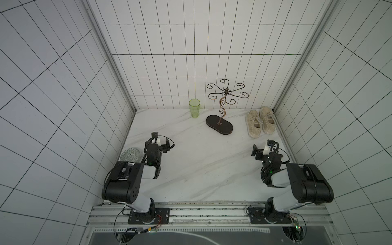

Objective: Remove the insole from the shoe
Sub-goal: Move the shoe to the center of the board.

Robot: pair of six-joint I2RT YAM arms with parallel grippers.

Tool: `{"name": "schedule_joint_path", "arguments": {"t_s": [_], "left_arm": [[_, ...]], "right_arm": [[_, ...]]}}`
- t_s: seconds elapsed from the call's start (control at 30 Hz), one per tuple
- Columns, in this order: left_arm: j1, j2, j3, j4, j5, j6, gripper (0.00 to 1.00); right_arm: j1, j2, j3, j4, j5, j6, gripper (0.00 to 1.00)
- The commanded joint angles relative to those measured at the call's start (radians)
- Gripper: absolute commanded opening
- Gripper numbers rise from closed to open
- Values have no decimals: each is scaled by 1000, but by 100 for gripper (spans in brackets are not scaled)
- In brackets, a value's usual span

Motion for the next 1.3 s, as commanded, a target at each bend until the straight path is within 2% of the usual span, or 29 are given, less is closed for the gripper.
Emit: {"name": "schedule_joint_path", "arguments": {"t_s": [0.0, 0.8, 0.87, 0.9, 0.97, 1.0, 1.03, 1.1, 1.17, 1.27], "left_arm": [[4, 8, 16, 29, 14, 13, 97], [2, 8, 16, 31, 8, 12, 97], [-2, -4, 4, 97, -3, 26, 97], [-10, -60, 23, -2, -17, 29, 98], [-12, -186, 142, -352, -30, -15, 97], [-11, -229, 209, -504, -15, -27, 97], [-15, -251, 242, -577, 5, -30, 97], [-31, -297, 286, -678, 68, -18, 97], [-61, -340, 312, -742, 69, -40, 97], [-76, -397, 307, -743, 132, -122, 98]], "right_arm": [[13, 11, 75, 44, 14, -16, 100], [10, 10, 76, 40, 10, -19, 98], [31, -14, 70, 47, 77, -14, 98], [39, -74, 117, -107, 116, -7, 98], [35, -163, 282, -499, 86, 22, 97], [38, -178, 345, -606, 46, 2, 96], [39, -189, 387, -667, 17, 0, 95], [41, -221, 464, -782, -8, 36, 94], [41, -234, 522, -836, -42, 51, 93], [37, -169, 686, -993, -103, 35, 94]]}}
